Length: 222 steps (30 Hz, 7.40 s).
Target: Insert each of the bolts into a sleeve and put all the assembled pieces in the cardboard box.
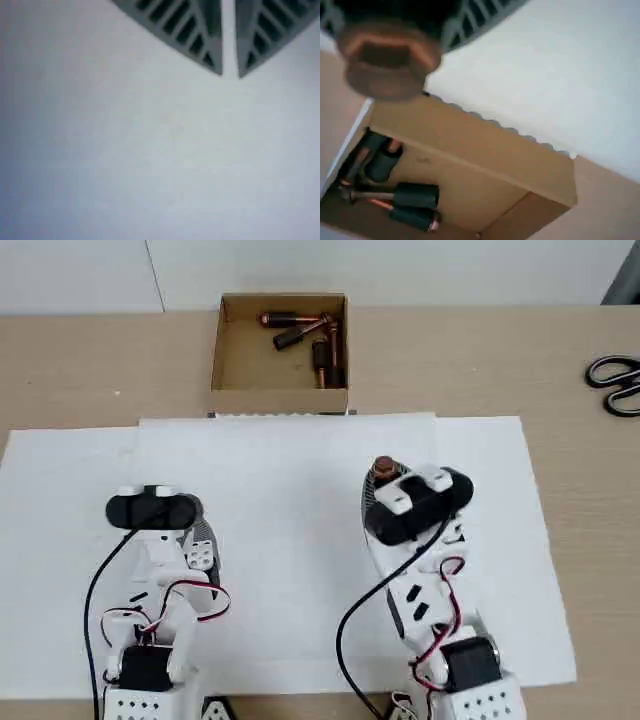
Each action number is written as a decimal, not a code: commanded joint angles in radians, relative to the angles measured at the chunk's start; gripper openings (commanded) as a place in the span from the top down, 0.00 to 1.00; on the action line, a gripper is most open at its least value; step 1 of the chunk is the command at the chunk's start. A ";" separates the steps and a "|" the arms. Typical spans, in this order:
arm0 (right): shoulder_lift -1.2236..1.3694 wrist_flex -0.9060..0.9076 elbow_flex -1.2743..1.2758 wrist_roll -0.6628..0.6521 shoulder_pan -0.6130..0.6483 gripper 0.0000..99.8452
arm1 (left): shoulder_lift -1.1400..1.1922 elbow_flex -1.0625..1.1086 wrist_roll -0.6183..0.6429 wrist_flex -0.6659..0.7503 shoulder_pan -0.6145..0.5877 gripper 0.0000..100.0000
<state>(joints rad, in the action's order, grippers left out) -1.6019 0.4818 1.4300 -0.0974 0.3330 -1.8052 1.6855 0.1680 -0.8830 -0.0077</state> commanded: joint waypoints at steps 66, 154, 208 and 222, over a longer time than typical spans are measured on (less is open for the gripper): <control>2.358 -0.460 -1.924 -0.087 0.018 0.99 | -0.012 -0.005 0.095 -0.009 -0.034 0.99; 0.076 0.636 -0.374 0.184 -0.259 1.00 | -0.012 -0.005 0.095 -0.009 -0.034 0.99; -0.200 0.427 0.253 0.107 -0.262 1.00 | -0.012 -0.005 0.095 -0.009 -0.034 0.99; -0.200 0.427 0.253 0.107 -0.262 1.00 | -0.012 -0.005 0.095 -0.009 -0.034 0.99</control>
<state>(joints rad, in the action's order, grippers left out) -1.7952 0.9053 1.6694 0.0176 0.0813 -1.8052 1.6855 0.2601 -0.8892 -0.0353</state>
